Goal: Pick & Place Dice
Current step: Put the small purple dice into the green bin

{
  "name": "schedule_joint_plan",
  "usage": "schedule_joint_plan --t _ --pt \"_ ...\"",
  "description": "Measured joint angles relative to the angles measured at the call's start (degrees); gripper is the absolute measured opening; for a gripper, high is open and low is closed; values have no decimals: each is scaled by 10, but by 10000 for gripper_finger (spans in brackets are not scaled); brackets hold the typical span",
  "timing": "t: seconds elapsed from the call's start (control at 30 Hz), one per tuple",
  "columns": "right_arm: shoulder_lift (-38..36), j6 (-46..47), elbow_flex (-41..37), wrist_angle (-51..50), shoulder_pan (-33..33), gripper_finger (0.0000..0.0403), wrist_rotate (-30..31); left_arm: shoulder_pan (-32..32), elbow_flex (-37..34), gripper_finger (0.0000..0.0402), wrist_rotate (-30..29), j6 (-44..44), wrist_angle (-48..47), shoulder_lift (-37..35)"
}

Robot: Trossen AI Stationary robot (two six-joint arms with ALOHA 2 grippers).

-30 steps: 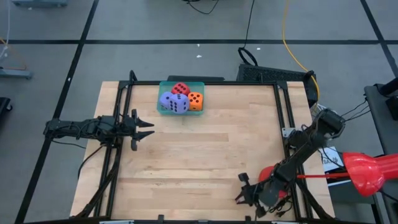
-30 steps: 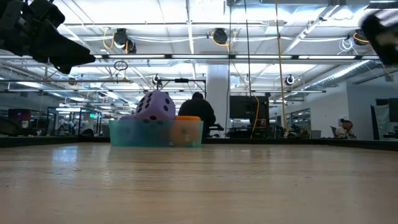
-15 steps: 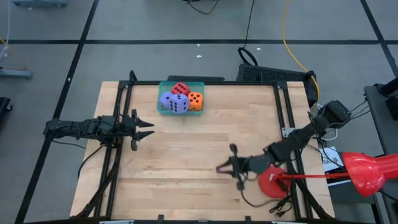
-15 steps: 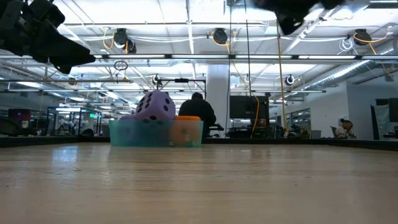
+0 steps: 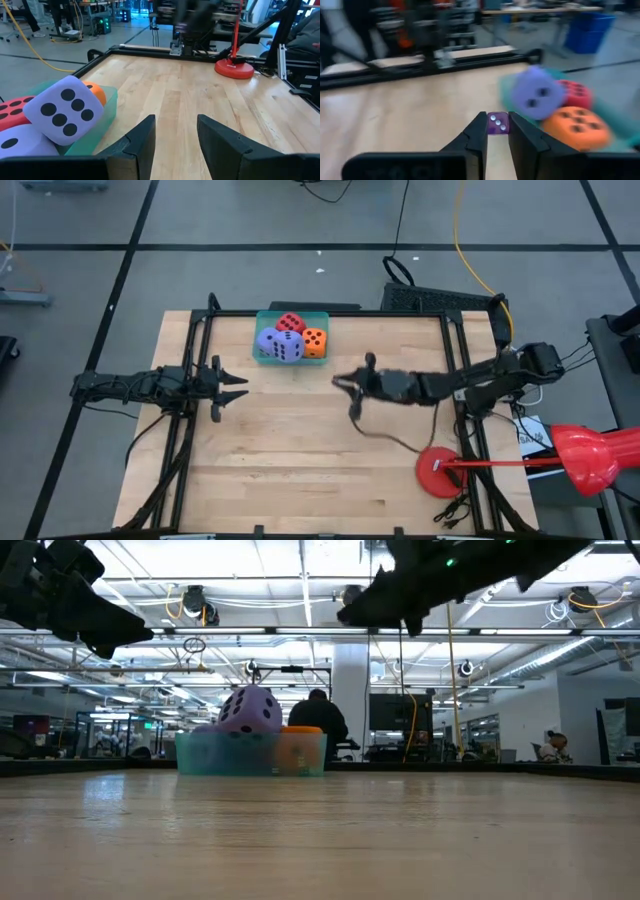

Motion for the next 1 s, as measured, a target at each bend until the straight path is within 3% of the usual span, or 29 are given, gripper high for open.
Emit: schedule_joint_plan --t 0.2,0.43,0.63,0.8,1.0 --pt "18 -9 0 33 -97 62 -4 0 0 152 0 0 0 0" --pt "100 -20 76 32 -191 64 -116 0 0 152 0 0 0 0" --pt "191 -38 159 31 -225 52 -180 0 0 152 0 0 0 0" --pt "248 -37 202 32 -234 68 -227 0 0 152 0 0 0 0" --pt "271 -37 203 12 -235 66 -228 0 0 152 0 0 0 0"
